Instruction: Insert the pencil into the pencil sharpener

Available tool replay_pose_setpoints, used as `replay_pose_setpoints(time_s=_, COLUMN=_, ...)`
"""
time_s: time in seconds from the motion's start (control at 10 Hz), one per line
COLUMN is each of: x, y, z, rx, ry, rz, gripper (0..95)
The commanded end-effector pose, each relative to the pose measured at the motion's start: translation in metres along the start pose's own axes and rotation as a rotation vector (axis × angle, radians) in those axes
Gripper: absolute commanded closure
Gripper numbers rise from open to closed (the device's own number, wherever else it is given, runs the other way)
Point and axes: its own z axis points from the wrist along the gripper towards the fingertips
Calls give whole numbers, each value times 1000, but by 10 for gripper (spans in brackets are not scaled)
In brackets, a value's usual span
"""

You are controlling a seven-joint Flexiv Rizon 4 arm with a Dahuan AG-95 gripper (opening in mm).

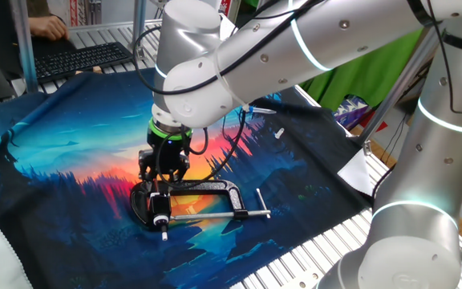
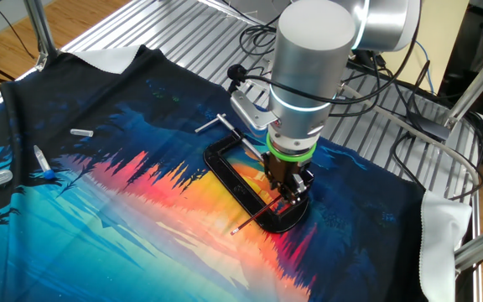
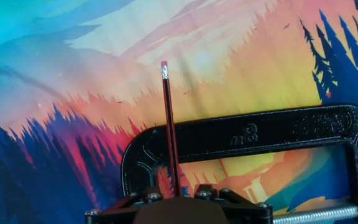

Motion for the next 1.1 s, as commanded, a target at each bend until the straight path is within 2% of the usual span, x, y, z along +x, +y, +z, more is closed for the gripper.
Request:
replay_pose_setpoints(time_s=0.1, x=-2, y=-2, z=-4, rx=52, ry=0, rz=-124, gripper=570)
replay_pose_setpoints(time_s=0.2, x=-4, y=-4, z=-6, rx=63, ry=-5, rz=-174, gripper=570)
replay_pose_setpoints(time_s=0.3, x=-6, y=-5, z=-7, rx=59, ry=-3, rz=-198, gripper=570)
replay_pose_setpoints(time_s=0.4, x=-12, y=-10, z=-10, rx=57, ry=4, rz=-241, gripper=760)
replay_pose_setpoints(time_s=0.8, x=-41, y=-26, z=-19, rx=56, ry=6, rz=-332, gripper=760)
replay_pose_setpoints(time_s=0.9, x=-50, y=-30, z=-19, rx=55, ry=1, rz=-358, gripper=950)
replay_pose_setpoints(time_s=1.1, x=-59, y=-37, z=-16, rx=54, ry=-9, rz=-393, gripper=950)
